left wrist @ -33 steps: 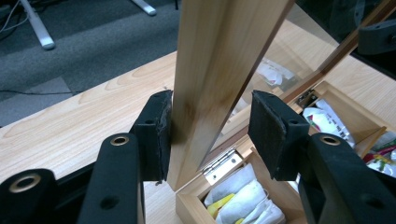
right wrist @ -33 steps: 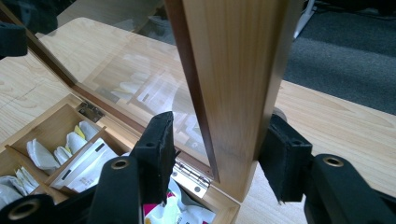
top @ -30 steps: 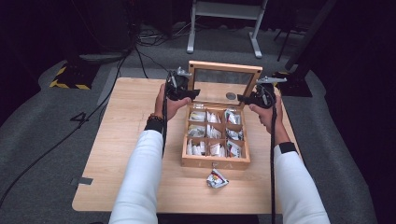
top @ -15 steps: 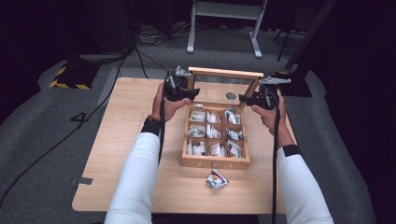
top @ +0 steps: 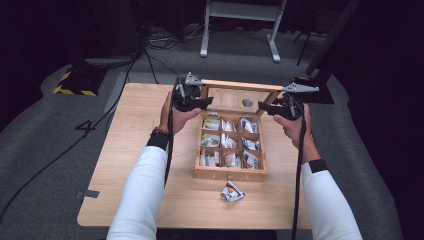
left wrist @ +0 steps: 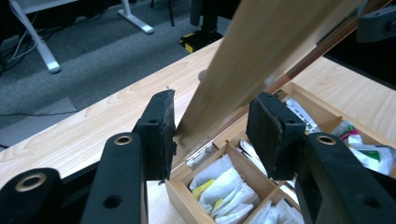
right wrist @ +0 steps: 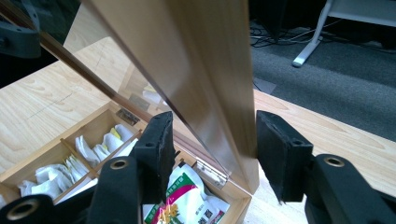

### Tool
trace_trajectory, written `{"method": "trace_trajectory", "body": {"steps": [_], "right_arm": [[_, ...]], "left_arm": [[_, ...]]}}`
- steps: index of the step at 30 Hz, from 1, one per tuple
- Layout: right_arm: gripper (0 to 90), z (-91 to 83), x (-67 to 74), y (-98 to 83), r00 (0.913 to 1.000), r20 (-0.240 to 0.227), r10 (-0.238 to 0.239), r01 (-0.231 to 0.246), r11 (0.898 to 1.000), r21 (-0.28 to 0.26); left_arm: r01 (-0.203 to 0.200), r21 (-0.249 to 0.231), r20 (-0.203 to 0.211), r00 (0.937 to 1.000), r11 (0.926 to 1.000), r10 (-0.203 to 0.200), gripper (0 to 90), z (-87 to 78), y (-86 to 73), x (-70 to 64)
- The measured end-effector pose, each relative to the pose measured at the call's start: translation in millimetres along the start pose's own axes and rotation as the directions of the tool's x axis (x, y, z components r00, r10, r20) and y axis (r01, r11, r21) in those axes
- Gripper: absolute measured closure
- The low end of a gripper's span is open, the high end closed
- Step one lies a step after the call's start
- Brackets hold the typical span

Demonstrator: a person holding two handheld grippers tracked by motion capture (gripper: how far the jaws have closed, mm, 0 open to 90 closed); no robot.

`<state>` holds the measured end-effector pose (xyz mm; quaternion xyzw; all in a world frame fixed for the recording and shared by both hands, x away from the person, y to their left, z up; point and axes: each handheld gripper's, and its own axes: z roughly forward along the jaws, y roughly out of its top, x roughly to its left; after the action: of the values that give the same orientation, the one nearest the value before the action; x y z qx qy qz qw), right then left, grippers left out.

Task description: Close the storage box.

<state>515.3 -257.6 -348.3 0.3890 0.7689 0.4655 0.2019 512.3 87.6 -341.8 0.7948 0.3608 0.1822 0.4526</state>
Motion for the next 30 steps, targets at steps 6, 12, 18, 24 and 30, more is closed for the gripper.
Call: {"method": "trace_trajectory", "body": {"steps": [6,12,18,24,30], "right_arm": [[48.8,-6.1,3.9,-1.8,0.9999,-0.002,-0.011,0.011,1.000,-0.005],[49.2,-16.1,8.5,-3.3,0.9997,-0.012,-0.023,0.023,1.000,-0.021],[49.7,-24.2,13.5,-5.6,0.9990,-0.012,-0.043,0.042,0.999,-0.026],[49.6,-28.4,17.4,-9.3,0.9980,-0.011,-0.062,0.061,0.998,-0.020],[48.7,-32.7,22.0,-12.8,0.9965,-0.017,-0.082,0.081,0.996,-0.022]], "left_arm": [[-0.019,-0.011,0.003,0.9998,0.9998,0.019,53.3,-9.2,-2.0,-4.6],[-0.043,-0.013,0.004,0.9991,0.9990,0.043,53.3,-16.5,-3.6,-10.2],[-0.054,-0.020,0.014,0.9985,0.9984,0.054,53.3,-24.2,-6.2,-14.6],[-0.065,-0.027,0.013,0.9978,0.9975,0.065,51.2,-32.1,-9.0,-20.4],[-0.084,-0.032,0.021,0.9962,0.9959,0.085,51.2,-36.5,-13.2,-26.5]]}}
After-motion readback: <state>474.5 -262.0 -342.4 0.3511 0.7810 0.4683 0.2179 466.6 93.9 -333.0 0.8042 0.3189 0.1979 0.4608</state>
